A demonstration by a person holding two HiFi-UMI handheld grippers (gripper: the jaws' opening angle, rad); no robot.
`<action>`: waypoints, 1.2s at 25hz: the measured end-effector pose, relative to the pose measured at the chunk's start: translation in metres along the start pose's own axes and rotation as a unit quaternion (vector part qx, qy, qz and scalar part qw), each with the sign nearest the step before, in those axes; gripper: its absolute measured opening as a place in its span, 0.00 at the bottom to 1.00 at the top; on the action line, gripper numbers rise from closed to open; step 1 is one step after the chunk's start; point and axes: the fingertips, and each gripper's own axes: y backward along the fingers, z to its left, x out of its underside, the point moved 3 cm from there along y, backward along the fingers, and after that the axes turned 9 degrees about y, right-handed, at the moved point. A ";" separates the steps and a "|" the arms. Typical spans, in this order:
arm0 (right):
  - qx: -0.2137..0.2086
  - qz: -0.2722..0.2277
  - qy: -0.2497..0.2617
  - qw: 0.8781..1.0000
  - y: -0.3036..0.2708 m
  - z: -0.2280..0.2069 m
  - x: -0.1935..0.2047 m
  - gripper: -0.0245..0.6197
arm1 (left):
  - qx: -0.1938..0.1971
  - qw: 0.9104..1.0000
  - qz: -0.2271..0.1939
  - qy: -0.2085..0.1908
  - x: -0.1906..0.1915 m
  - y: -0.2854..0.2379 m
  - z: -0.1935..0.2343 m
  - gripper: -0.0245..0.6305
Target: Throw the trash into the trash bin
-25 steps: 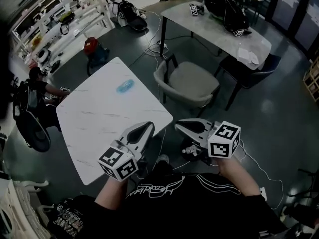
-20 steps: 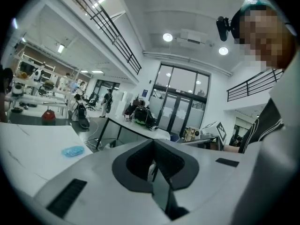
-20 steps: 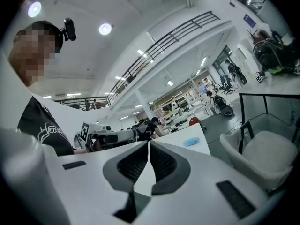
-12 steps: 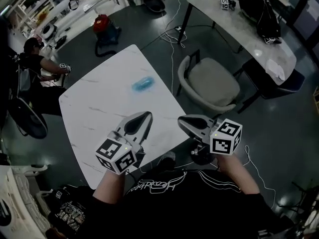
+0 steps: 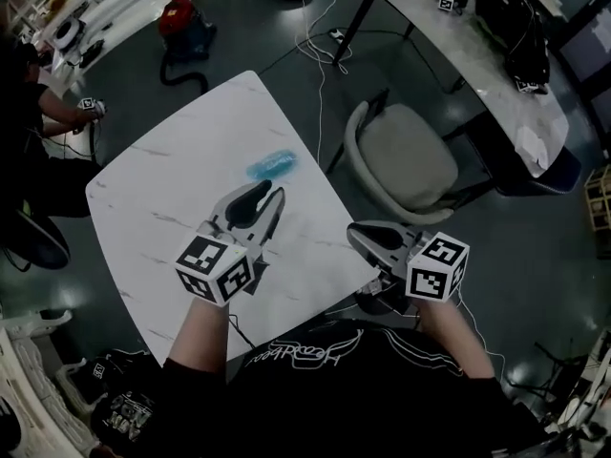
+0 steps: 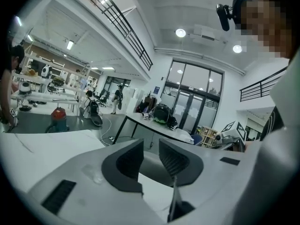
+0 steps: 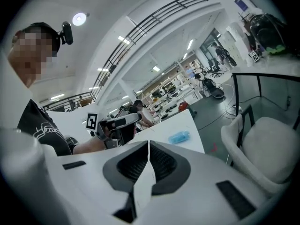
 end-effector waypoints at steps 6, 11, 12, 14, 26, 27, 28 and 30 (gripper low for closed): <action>0.010 0.032 -0.012 0.999 -0.016 -0.018 0.016 0.09 | -0.039 0.998 0.048 -0.022 0.034 -0.039 0.072 0.35; 0.022 0.053 -0.039 0.998 -0.016 -0.031 0.031 0.09 | -0.102 0.988 0.106 -0.050 0.079 -0.067 0.127 0.44; 0.025 0.055 -0.046 0.997 -0.015 -0.034 0.033 0.09 | -0.113 0.985 0.115 -0.058 0.086 -0.071 0.134 0.44; 0.032 0.058 -0.056 0.996 -0.014 -0.041 0.038 0.09 | -0.131 0.981 0.125 -0.070 0.094 -0.078 0.147 0.45; 0.036 0.053 -0.071 0.995 -0.015 -0.051 0.054 0.09 | -0.185 0.967 0.175 -0.031 0.127 -0.093 0.175 0.36; 0.035 0.054 -0.070 0.995 -0.016 -0.049 0.056 0.09 | -0.187 0.965 0.179 -0.037 0.129 -0.092 0.176 0.35; 0.035 0.056 -0.070 0.995 -0.017 -0.048 0.058 0.09 | -0.188 0.964 0.182 -0.043 0.130 -0.091 0.176 0.32; 0.034 0.056 -0.070 0.995 -0.016 -0.043 0.060 0.09 | -0.191 0.962 0.187 -0.045 0.131 -0.088 0.176 0.23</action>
